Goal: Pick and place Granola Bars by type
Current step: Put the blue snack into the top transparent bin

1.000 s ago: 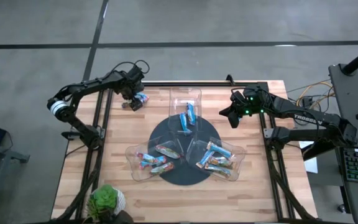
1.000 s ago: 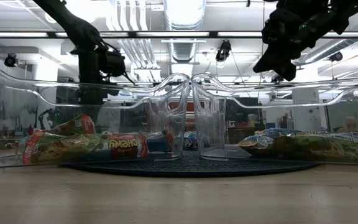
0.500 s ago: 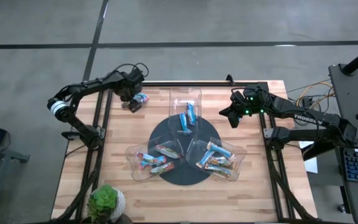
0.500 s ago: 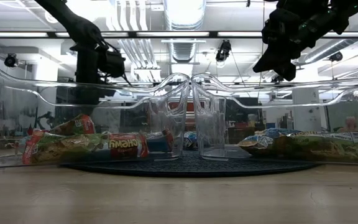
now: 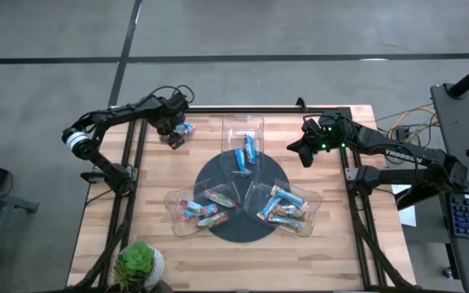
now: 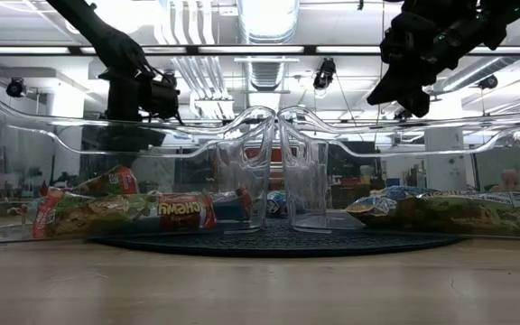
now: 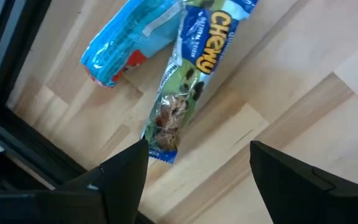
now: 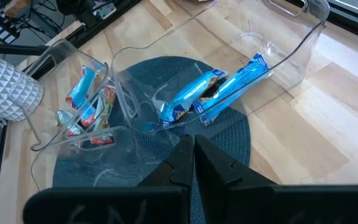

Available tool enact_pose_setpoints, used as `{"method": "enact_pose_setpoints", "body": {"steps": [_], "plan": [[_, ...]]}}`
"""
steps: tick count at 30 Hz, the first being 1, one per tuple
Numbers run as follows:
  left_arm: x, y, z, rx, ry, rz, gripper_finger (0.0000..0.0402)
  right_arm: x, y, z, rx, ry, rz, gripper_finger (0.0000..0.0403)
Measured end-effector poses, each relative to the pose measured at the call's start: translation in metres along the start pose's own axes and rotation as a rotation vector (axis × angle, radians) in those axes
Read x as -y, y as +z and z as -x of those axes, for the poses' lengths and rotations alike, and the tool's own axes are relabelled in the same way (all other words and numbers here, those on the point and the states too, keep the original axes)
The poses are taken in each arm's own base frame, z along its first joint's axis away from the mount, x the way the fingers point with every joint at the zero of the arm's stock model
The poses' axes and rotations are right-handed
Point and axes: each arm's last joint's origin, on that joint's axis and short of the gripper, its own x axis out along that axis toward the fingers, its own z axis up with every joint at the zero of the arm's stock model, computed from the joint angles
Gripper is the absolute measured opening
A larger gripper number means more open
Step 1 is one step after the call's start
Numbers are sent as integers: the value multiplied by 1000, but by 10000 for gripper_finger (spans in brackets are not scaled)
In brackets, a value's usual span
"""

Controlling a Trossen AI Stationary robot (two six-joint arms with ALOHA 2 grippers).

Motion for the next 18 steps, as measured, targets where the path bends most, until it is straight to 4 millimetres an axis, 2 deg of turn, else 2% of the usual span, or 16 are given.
{"method": "enact_pose_setpoints", "body": {"steps": [6, 12, 18], "plan": [[1, 1, 0, 14, -23, -32, 261, 0, 0, 0, 0, 0, -1, 8], [1, 7, 6, 46, -64, 112, 261, 0, 0, 0, 1, 0, -19, 8], [4, 14, 17, 90, -128, 123, 261, 0, 0, 0, 0, 0, -19, 8]]}}
